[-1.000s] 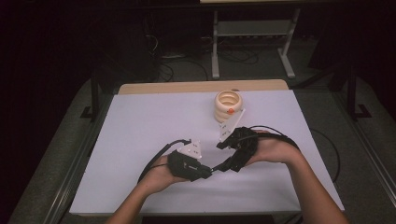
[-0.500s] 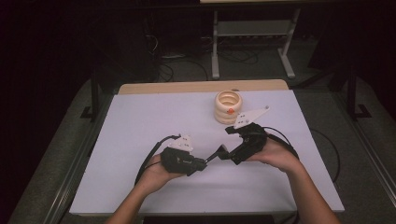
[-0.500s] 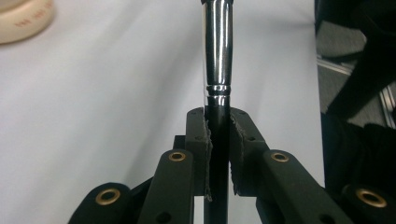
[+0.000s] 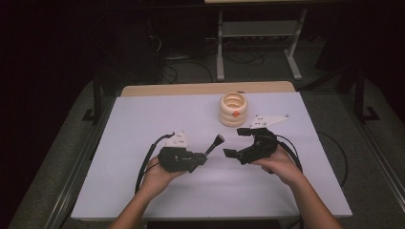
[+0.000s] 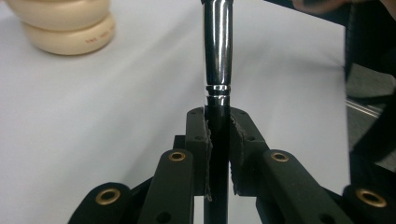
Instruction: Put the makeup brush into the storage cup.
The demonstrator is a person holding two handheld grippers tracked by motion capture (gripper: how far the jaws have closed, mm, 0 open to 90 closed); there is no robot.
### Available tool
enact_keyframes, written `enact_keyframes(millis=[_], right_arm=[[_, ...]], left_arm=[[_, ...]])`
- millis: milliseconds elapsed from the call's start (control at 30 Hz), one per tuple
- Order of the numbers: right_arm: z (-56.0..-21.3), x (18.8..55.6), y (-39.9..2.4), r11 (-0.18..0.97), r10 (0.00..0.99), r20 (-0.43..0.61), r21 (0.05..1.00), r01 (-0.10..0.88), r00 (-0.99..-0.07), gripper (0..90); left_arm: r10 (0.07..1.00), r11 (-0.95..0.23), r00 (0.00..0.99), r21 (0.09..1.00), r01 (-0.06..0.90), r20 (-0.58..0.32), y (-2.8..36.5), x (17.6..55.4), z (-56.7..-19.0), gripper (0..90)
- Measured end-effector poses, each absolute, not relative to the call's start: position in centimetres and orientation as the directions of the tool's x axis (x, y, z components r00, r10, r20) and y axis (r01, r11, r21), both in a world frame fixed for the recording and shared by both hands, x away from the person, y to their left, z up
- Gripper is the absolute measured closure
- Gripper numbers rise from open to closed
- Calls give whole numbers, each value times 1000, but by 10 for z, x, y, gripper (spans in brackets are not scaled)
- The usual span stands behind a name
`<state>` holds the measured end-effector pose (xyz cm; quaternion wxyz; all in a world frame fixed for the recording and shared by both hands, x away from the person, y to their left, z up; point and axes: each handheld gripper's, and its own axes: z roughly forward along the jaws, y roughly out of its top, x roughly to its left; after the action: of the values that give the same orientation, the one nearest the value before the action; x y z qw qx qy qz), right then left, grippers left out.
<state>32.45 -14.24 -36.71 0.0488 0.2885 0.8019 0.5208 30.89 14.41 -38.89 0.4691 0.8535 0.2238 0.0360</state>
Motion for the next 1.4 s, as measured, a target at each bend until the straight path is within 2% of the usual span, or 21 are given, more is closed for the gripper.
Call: enact_keyframes(millis=[133, 300, 433, 500, 967, 1400], right_arm=[[-375, 324, -138, 250, 510, 276, 859, 447, -815, 16], [-379, 322, -132, 224, 529, 287, 861, 458, -798, 29], [-381, 321, -127, 179, 531, 322, 862, 475, -784, 133], [-383, 321, -124, 164, 528, 335, 861, 481, -780, 152], [-392, 322, -110, 143, 486, 397, 842, 520, -778, 472], [-394, 324, -100, 113, 452, 438, 836, 537, -777, 598]], left_arm=[[436, -453, 890, 821, 347, -135, 146, 310, -389, 795], [473, -427, 871, 829, 360, -135, 148, 310, -391, 795], [487, -408, 861, 834, 371, -144, 148, 311, -393, 795], [491, -403, 859, 836, 372, -145, 148, 311, -394, 795], [491, -395, 859, 841, 370, -147, 147, 310, -394, 795], [487, -392, 863, 849, 355, -136, 145, 308, -393, 795]])
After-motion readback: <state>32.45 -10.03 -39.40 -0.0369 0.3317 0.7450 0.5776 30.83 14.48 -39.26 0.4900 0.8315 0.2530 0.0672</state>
